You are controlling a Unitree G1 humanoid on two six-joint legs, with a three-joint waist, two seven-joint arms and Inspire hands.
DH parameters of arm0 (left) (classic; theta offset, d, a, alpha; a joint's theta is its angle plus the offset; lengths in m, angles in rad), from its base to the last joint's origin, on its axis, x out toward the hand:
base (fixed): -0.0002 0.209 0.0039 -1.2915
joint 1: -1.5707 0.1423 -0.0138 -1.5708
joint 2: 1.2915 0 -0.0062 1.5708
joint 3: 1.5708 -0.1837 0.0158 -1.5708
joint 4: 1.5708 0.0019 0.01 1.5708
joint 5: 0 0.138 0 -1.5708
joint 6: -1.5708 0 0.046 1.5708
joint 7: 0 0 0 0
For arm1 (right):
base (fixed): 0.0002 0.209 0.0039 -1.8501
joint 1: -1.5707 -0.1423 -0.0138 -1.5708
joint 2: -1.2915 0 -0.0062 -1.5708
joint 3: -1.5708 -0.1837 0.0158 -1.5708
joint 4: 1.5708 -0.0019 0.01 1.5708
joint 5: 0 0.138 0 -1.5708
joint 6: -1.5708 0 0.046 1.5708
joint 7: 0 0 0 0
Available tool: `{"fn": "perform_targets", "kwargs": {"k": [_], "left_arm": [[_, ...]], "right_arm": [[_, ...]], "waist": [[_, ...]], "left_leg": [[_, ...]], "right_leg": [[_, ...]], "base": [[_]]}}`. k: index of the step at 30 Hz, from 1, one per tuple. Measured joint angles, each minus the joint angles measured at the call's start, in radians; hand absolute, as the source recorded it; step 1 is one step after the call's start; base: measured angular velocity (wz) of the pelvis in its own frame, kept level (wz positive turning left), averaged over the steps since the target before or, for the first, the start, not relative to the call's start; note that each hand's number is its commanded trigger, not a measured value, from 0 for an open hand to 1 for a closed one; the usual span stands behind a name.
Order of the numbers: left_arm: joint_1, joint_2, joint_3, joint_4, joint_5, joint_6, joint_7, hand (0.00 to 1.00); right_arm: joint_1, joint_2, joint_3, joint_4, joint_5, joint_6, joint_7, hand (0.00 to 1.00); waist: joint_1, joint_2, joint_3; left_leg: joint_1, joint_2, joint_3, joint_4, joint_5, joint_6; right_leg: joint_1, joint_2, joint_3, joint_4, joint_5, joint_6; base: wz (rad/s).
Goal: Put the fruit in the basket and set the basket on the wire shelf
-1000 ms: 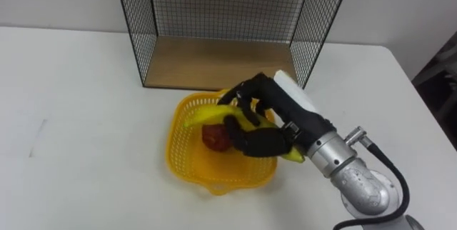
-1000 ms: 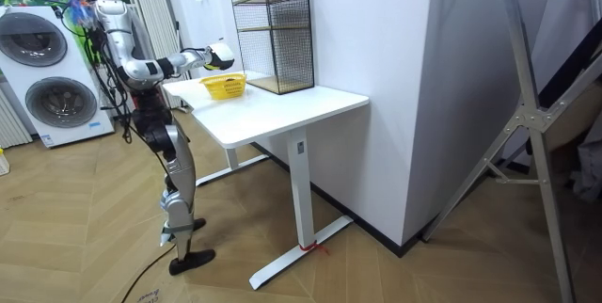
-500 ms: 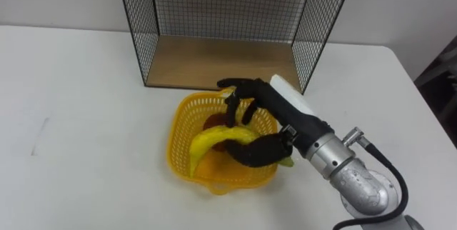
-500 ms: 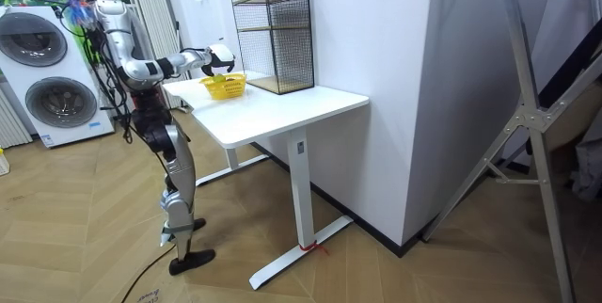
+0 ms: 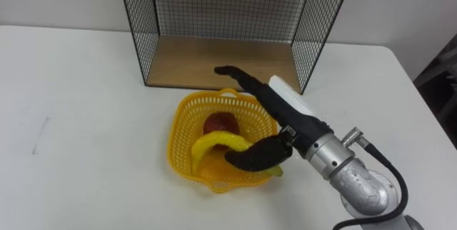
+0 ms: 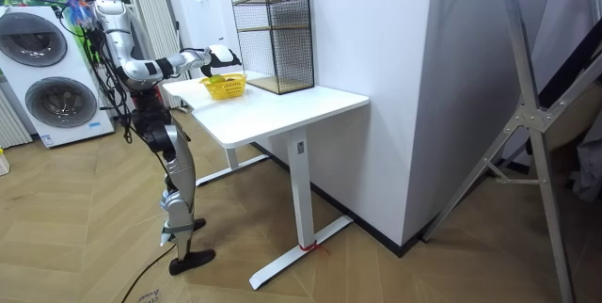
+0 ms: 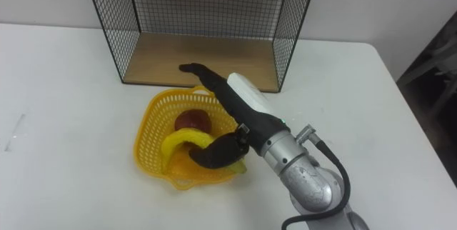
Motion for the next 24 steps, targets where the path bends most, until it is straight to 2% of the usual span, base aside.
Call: {"fn": "perform_targets", "kwargs": {"k": [10,17,21,24], "left_arm": [[0.004,-0.002,-0.001,0.0,-0.003,0.002,0.005,0.0],[0.04,-0.005,0.005,0.001,-0.024,0.007,0.023,0.0],[0.044,-0.006,0.01,0.005,-0.055,0.006,0.027,0.0],[0.041,-0.005,0.021,0.02,-0.068,0.001,0.027,0.0]], "right_arm": [[0.0,-0.001,-0.031,0.001,0.075,0.001,-0.012,0.0],[0.004,0.001,-0.061,0.006,0.207,0.018,-0.015,0.0],[0.012,0.002,-0.071,0.006,0.271,0.018,-0.014,0.0],[0.014,0.001,-0.099,0.008,0.374,0.018,-0.011,0.0]], "waist": [[-0.005,0.01,0.0049],[-0.027,0.012,0.003],[-0.03,0.016,0.0013],[-0.03,0.021,0.0006]], "left_leg": [[0.001,0.0,-0.002,-0.008,0.0,0.0],[0.005,0.0,0.002,-0.009,0.0,0.0],[0.006,0.0,0.002,-0.005,0.0,0.0],[0.006,0.0,-0.001,-0.002,0.0,0.0]], "right_leg": [[0.003,0.0,-0.005,0.0,0.0,0.0],[0.003,0.0,-0.003,0.0,0.0,0.0],[0.004,0.0,-0.002,0.0,0.0,0.0],[0.006,-0.001,-0.003,0.0,0.0,0.0]], "base": [[0.0],[0.0],[0.0],[0.0]]}}
